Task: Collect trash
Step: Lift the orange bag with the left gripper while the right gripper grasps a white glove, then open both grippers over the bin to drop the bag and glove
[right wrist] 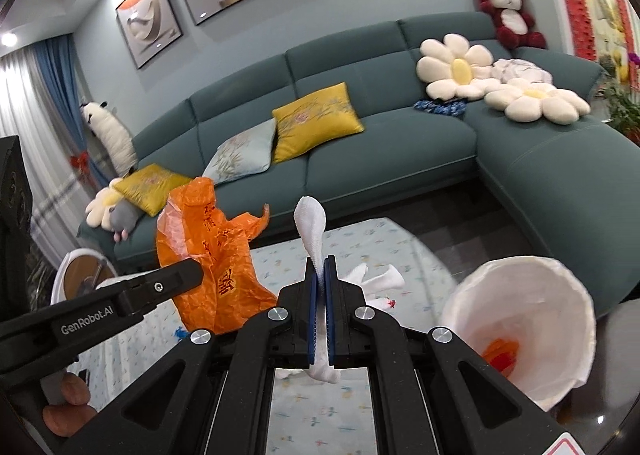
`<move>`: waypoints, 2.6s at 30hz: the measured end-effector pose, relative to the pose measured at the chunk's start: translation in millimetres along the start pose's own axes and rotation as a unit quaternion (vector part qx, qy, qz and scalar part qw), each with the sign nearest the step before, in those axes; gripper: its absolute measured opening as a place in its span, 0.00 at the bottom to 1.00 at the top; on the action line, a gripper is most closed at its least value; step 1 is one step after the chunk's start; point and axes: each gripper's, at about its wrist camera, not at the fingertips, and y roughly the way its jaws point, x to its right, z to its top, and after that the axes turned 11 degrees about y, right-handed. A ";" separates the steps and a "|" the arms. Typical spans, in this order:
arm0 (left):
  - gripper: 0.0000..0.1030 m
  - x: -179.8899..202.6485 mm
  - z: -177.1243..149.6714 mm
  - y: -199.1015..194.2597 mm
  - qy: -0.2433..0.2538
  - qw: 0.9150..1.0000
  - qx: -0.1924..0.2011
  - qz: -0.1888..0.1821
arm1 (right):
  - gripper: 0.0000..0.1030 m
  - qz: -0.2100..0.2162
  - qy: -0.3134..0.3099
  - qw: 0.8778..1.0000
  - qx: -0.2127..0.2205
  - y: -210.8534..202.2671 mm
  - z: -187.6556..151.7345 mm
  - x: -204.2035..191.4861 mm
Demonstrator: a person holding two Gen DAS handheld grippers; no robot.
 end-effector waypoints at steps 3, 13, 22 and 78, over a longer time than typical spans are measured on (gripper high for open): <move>0.09 22.2 5.0 2.0 0.017 1.000 0.002 -0.011 | 0.03 -0.010 0.010 1.000 0.013 -12.3 7.5 19.6; 0.10 86.8 10.5 16.5 0.068 0.997 -0.002 -0.043 | 0.03 -0.042 0.043 0.997 0.044 -40.1 22.9 72.1; 0.10 132.6 10.2 36.2 0.101 0.993 -0.019 -0.065 | 0.03 -0.074 0.069 0.993 0.056 -54.5 31.5 117.7; 0.36 151.0 16.7 70.0 0.092 0.992 -0.045 -0.078 | 0.34 -0.107 0.082 0.989 0.059 -45.7 37.4 149.5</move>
